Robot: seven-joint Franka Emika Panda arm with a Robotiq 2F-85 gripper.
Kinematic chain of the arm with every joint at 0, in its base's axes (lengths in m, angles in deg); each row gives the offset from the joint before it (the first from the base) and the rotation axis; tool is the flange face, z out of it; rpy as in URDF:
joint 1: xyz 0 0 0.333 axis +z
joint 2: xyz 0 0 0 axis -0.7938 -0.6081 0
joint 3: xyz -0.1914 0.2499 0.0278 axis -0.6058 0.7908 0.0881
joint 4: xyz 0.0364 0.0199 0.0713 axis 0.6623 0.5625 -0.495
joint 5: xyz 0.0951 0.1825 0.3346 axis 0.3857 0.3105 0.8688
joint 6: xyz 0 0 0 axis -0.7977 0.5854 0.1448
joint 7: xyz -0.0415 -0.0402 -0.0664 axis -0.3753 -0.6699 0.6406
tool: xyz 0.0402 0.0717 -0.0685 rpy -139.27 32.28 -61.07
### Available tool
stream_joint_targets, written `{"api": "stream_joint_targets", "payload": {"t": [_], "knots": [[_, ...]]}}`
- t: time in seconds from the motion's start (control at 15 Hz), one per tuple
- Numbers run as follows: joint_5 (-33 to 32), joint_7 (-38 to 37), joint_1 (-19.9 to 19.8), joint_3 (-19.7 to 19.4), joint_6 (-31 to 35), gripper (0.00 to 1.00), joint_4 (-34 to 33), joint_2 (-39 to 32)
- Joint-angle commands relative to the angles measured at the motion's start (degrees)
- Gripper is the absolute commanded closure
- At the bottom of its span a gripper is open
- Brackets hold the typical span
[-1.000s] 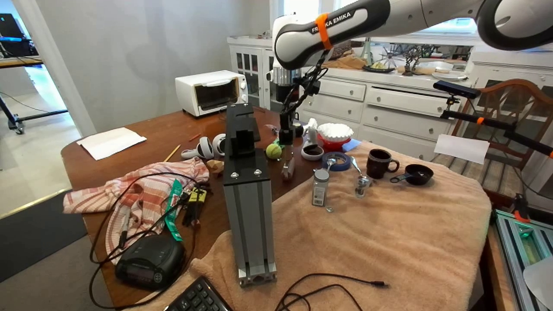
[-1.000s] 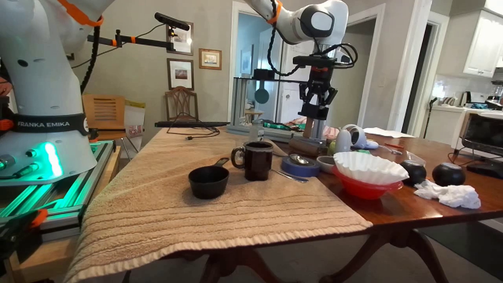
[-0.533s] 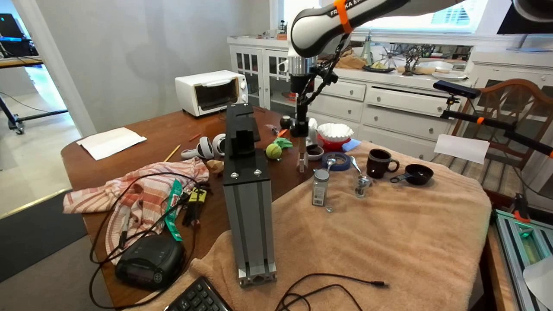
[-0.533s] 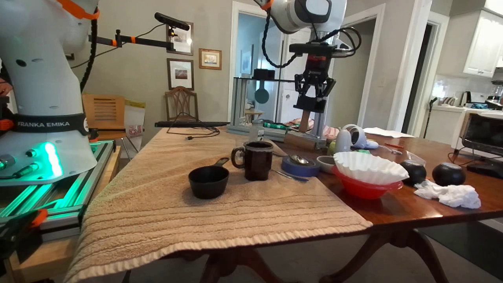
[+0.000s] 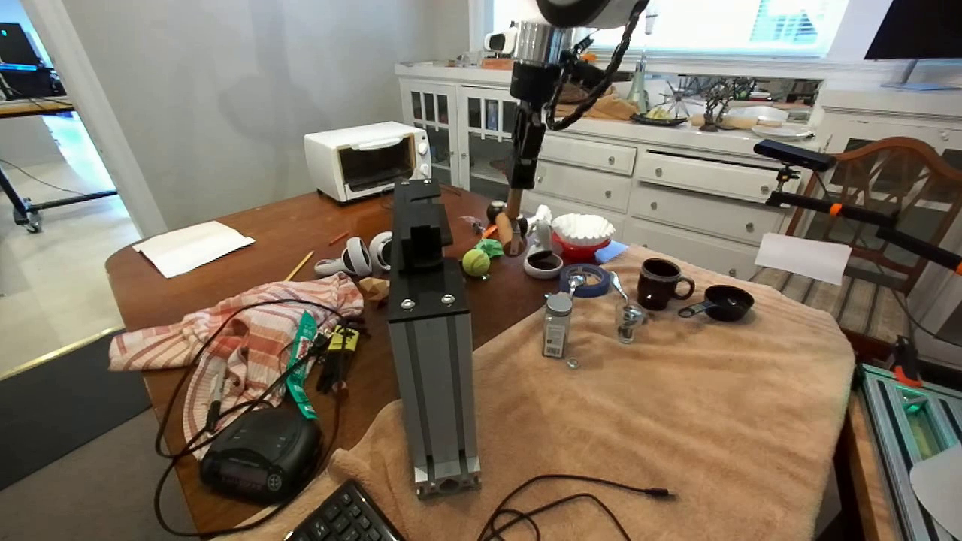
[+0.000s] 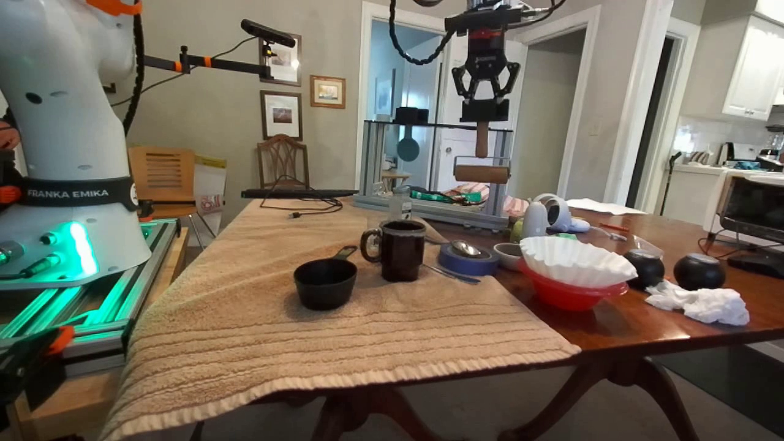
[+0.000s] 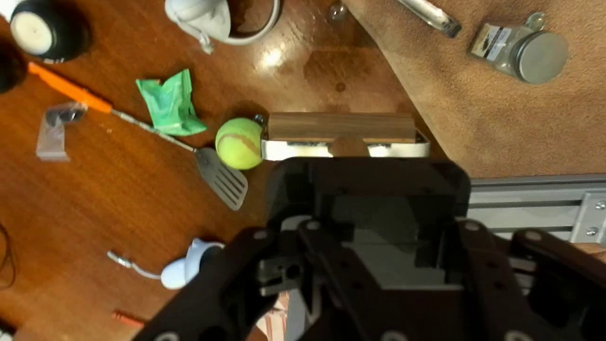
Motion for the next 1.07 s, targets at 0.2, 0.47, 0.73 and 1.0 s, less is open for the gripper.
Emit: {"api": "stream_joint_targets", "payload": {"t": [0.2, 0.47, 0.73, 1.0], "knots": [[0.7, 4.3, 2.3, -0.8, 0.7, 0.53, 0.6, 2.8], [-1.8, 4.1, 3.4, -1.2, -0.5, 0.78, -1.3, 1.7], [-4.1, 6.1, 6.2, 0.1, -4.4, 0.78, -6.1, 1.2], [-5.0, 9.5, 8.3, 0.9, -9.8, 0.78, -9.0, 0.8]]}}
